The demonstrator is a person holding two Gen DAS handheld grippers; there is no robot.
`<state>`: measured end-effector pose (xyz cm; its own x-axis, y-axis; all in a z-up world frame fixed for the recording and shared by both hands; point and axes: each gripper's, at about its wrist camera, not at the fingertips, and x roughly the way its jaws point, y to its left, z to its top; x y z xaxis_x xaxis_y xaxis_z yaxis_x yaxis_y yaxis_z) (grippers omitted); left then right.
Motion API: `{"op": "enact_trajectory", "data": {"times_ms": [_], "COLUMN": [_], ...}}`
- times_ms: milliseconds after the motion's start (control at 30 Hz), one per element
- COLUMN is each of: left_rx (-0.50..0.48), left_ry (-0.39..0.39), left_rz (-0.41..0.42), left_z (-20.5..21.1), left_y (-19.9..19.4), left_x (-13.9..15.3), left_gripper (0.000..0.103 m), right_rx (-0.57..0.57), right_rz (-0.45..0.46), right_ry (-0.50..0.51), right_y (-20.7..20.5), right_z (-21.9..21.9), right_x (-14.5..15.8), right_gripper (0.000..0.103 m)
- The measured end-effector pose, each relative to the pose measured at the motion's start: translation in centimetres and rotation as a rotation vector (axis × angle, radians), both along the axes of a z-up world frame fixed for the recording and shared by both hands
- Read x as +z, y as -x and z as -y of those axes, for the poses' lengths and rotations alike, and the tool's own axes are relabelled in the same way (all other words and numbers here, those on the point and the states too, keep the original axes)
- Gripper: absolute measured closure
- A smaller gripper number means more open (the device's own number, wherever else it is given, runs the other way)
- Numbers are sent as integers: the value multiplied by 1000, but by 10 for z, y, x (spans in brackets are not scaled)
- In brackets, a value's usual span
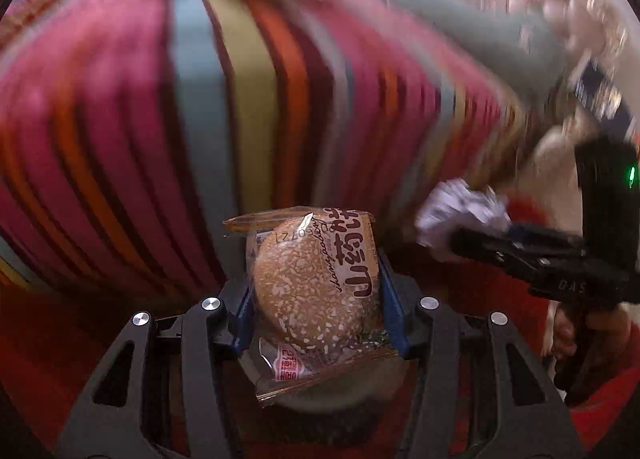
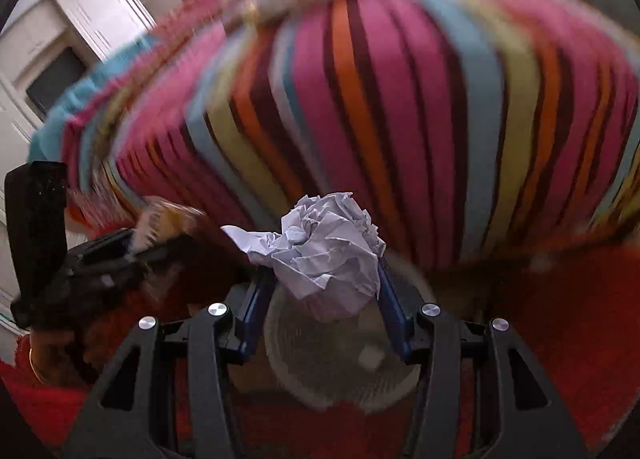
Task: Collect trash
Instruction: 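Lower both held items into the wastebasket and open both grippers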
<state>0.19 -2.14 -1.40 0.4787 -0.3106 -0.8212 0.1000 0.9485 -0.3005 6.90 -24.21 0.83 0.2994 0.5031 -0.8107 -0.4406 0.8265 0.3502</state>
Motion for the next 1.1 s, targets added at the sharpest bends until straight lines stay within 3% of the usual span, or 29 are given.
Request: {"op": "enact_trajectory", "data": {"times_ms": [133, 267, 333, 600, 700, 733, 1100], "left_rx": [-53, -73, -83, -110, -86, -72, -39], "left_ry": [-59, -68, -72, -85, -112, -118, -87], "left_rz": [-133, -318, -370, -384, -397, -390, -416], "left_z": [20, 30, 33, 41, 38, 35, 25], "left_y": [-18, -33, -34, -33, -30, -31, -33], "left_x": [-58, -116, -130, -134, -143, -144, -149], "left_gripper": [52, 52, 52, 50, 19, 14, 11], "right_rx": [13, -9, -16, 17, 30, 27, -2], "right_rz": [-85, -192, -219, -252, -253, -245, -243], "right_ry": [120, 154, 165, 191, 206, 216, 242], "right_y": [0, -5, -9, -4, -2, -1, -2], "right_z": [-13, -13, -13, -10, -10, -10, -6], "right_x": [-50, -80, -89, -105, -109, -107, -110], "right_gripper": [55, 55, 55, 53, 40, 33, 31]}}
